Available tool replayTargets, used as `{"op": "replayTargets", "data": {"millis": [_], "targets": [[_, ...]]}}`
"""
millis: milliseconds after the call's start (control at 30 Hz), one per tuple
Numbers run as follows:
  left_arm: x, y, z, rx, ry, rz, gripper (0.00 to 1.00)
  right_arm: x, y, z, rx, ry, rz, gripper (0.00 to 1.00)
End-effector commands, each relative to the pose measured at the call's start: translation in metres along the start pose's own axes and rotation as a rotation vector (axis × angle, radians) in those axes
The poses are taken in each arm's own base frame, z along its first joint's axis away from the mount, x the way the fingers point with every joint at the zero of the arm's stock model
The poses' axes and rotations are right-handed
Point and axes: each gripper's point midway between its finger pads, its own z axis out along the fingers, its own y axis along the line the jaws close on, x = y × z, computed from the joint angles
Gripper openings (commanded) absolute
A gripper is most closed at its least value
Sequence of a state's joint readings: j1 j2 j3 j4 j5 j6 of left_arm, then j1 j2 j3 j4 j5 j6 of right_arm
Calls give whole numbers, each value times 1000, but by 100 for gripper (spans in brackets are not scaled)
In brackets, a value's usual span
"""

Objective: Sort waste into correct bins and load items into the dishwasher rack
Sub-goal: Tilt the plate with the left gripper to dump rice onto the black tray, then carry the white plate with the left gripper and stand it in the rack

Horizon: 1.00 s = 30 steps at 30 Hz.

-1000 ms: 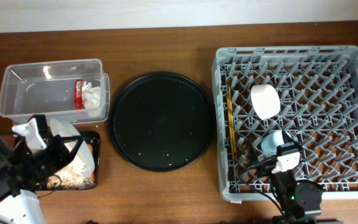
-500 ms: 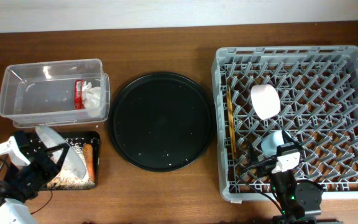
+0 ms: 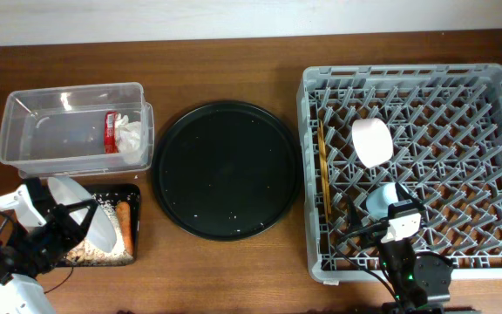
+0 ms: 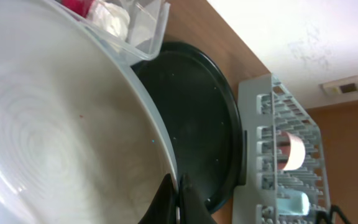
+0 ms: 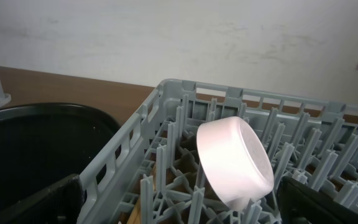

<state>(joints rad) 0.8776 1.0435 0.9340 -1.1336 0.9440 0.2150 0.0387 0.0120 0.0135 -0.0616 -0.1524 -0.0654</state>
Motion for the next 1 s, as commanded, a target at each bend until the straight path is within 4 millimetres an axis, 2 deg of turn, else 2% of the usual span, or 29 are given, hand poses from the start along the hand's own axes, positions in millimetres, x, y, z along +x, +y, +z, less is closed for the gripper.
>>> {"op": "replayTargets", "data": {"millis": [0,67,133,200,233,267,300,333,400,433,500,567,600,633,700,733,767,800,867,900,967], "targets": [[-1,-2,2,10,1,-11,0,3,0,0,-3,2,-5,98],[-3,-24,4,128,-8,33,0,3,0,0,-3,2,-5,98],[0,-30,8,144,12,87,0,3,0,0,-3,2,-5,98],[11,29,7,-214,68,-128,0,3,0,0,-3,2,-5,98],[11,24,8,-186,68,-126,0,3,0,0,-3,2,-5,98],[-1,-27,10,121,18,79,0,3,0,0,-3,2,-5,98],[-4,-41,8,204,-3,114,0,3,0,0,-3,2,-5,98],[-6,-32,10,158,0,76,0,3,0,0,-3,2,-5,98],[-6,-40,10,197,-3,115,0,3,0,0,-3,2,-5,98],[-5,-35,12,168,9,81,0,3,0,0,-3,2,-5,98],[-1,-69,12,338,13,177,0,3,0,0,-3,2,-5,98],[6,-94,17,410,59,255,0,3,0,0,-3,2,-5,98],[9,-111,20,446,89,307,0,3,0,0,-3,2,-5,98],[11,-140,29,476,129,392,0,3,0,0,-3,2,-5,98],[12,-174,40,522,136,489,0,3,0,0,-3,2,-5,98],[16,-210,51,595,126,564,0,3,0,0,-3,2,-5,98],[20,-233,57,652,120,603,0,3,0,0,-3,2,-5,98],[28,-268,71,751,118,644,0,3,0,0,-3,2,-5,98],[39,-301,88,864,127,656,0,3,0,0,-3,2,-5,98],[51,-321,104,941,147,647,0,3,0,0,-3,2,-5,98],[76,-346,137,1028,198,575,0,3,0,0,-3,2,-5,98]]}}
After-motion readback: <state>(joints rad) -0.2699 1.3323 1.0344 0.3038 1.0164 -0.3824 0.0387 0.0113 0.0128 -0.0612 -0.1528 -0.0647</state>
